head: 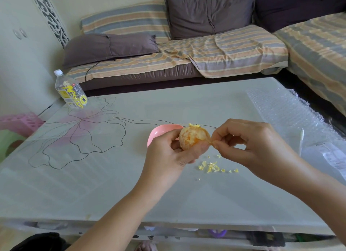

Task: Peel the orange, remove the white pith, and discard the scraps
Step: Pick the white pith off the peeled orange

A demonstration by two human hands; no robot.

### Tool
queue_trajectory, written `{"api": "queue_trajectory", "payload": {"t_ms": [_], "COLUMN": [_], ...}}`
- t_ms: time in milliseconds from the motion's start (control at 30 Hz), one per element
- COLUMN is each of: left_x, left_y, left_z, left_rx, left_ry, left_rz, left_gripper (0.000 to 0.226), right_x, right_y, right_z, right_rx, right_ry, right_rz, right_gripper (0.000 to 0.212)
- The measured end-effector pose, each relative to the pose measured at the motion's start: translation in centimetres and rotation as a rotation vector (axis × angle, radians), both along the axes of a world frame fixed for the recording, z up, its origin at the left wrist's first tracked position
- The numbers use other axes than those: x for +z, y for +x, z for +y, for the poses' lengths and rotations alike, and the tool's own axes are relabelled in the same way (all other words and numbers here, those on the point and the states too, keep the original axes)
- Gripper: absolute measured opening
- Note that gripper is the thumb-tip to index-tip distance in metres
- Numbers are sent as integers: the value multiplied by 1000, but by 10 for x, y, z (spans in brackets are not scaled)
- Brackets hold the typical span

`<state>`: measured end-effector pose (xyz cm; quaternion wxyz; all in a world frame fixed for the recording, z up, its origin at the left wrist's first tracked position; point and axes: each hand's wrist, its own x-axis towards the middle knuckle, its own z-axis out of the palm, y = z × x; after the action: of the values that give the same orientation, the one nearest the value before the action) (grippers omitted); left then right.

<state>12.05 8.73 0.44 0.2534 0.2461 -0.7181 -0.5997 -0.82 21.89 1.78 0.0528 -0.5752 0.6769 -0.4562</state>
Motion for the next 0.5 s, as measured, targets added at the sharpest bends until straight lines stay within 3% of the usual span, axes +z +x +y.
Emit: {"api": "queue_trajectory", "payload": {"t_ms": [267, 500], "left_x": [2, -8], "left_y": [5, 8], "left_z": [-7, -16], "left_rx": [32, -23], "left_ry": [169, 166], "left_rz": [29, 27], "left_gripper": [46, 65], "right_x": [-4, -14], "right_y": [1, -15], "right_z": [1, -9], "right_rx": [48, -200], "right_ry": [136, 195], "right_rz": [14, -14], "right_gripper": [16, 10]}}
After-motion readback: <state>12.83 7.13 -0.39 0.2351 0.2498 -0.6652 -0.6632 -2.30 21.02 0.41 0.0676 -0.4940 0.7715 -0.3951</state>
